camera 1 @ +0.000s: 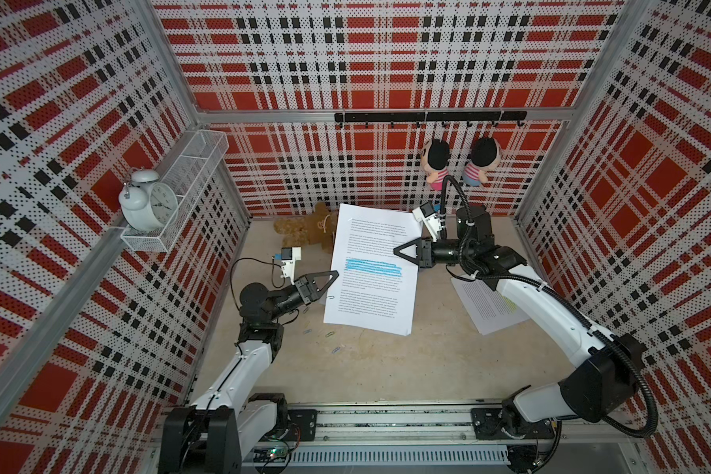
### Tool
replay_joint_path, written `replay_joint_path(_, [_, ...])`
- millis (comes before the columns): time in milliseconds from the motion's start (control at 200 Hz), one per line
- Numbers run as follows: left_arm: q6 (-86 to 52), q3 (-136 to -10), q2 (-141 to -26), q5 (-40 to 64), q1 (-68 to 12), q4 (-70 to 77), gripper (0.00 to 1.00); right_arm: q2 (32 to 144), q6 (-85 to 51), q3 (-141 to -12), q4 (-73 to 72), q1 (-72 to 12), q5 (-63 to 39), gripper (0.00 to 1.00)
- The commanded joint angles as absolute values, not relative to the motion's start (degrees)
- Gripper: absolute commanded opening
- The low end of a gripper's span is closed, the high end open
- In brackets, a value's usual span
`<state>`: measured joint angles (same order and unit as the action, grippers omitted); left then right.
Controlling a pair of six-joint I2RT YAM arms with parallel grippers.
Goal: Unclip the paperclips from the documents
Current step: Remove the paper clip from the document.
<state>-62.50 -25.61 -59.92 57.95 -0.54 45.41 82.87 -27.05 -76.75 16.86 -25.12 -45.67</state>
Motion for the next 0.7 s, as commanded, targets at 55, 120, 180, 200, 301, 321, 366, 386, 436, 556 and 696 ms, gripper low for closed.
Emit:
replay_joint_path(55, [-58.3, -26.5, -58.9, 49.1, 2.8, 35.2, 0.00, 77.4, -25.8, -76.0, 12.4, -17.2, -37.5, 0.00])
replay_joint_path(120, [-55.3, -27.8, -58.3, 48.4, 2.9, 30.4, 0.00, 77.3, -25.6, -75.2, 12.1, -16.8, -37.5, 0.00])
replay_joint_path(180, [-51.6, -29.6, -58.0, 47.6, 2.9, 24.6, 0.00, 77.1, -25.5, -74.7, 12.0, -16.5, -37.5, 0.00])
replay_joint_path(200, [-49.5, -30.4, -57.9, 47.1, 2.9, 22.4, 0.00, 77.0, -25.3, -74.5, 12.0, -16.3, -37.6, 0.00])
replay_joint_path(301, [-42.2, -34.3, -57.4, 44.7, 2.9, 11.7, 0.01, 76.7, -25.0, -73.9, 12.0, -15.6, -37.8, 0.00])
replay_joint_path(321, [-41.3, -34.9, -57.4, 44.5, 2.8, 10.3, 0.01, 76.7, -25.0, -73.8, 12.1, -15.5, -37.8, 0.00])
replay_joint_path(366, [-39.7, -35.9, -57.4, 44.0, 2.9, 8.2, 0.00, 76.6, -24.8, -73.7, 12.1, -15.3, -38.1, 0.00])
replay_joint_path(386, [-39.4, -36.1, -57.5, 43.9, 2.9, 7.5, 0.01, 76.6, -24.8, -73.6, 12.1, -15.1, -38.1, 0.00])
replay_joint_path(436, [-39.2, -36.3, -57.4, 43.6, 3.0, 7.0, 0.01, 76.5, -24.5, -73.7, 12.4, -14.9, -38.3, 0.00])
replay_joint_path(556, [-36.3, -37.7, -56.9, 41.6, 2.9, 2.8, 0.03, 76.3, -23.6, -73.7, 13.5, -14.3, -38.4, 0.00])
replay_joint_path(696, [-31.7, -40.0, -56.6, 39.4, 2.9, -2.9, 0.03, 76.2, -22.4, -73.8, 14.9, -13.8, -38.9, 0.00])
